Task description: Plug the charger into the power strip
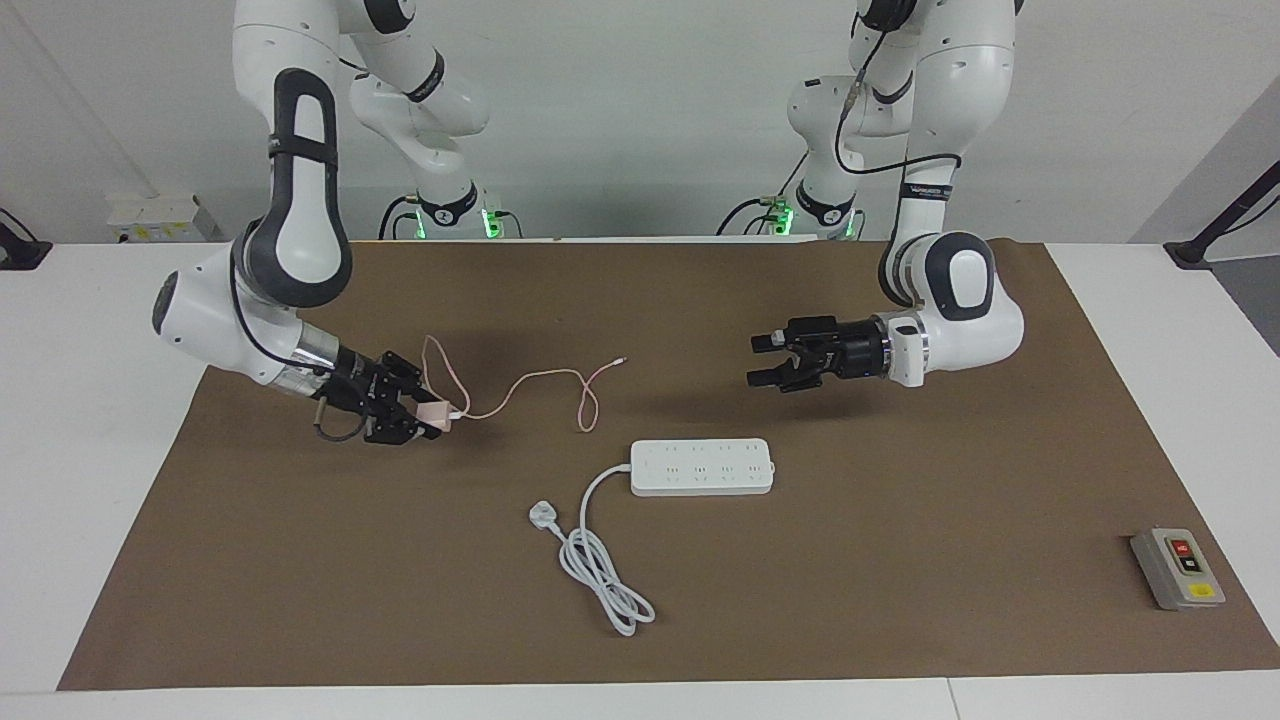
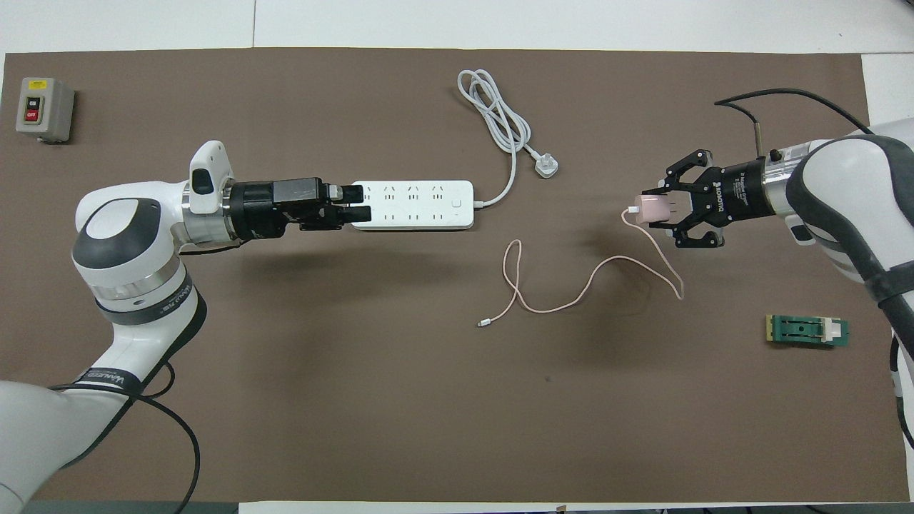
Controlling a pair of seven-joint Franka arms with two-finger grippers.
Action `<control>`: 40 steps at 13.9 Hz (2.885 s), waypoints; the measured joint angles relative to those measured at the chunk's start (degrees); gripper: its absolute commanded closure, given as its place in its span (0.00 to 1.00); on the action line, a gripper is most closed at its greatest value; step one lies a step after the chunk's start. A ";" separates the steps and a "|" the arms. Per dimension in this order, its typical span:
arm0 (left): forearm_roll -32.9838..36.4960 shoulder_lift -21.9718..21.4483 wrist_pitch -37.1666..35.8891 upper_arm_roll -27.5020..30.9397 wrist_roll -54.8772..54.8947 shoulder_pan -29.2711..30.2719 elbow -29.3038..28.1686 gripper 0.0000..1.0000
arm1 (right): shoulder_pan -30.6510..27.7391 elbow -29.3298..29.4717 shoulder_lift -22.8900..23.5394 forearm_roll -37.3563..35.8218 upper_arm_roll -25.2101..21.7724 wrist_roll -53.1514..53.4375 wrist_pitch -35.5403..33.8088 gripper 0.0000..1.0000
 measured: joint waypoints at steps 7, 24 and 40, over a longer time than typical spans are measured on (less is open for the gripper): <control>-3.36 0.50 -0.35 0.50 3.40 -3.14 -0.05 0.00 | 8.45 5.30 -1.76 -0.01 0.19 17.67 -0.26 1.00; -4.84 0.50 0.45 0.22 2.90 -3.58 -1.72 0.02 | 32.05 7.71 -1.49 -0.01 0.37 34.60 14.15 1.00; -5.66 0.50 0.83 0.08 2.87 -5.03 -1.72 0.01 | 31.68 7.68 -0.51 -1.29 -0.18 34.94 15.01 1.00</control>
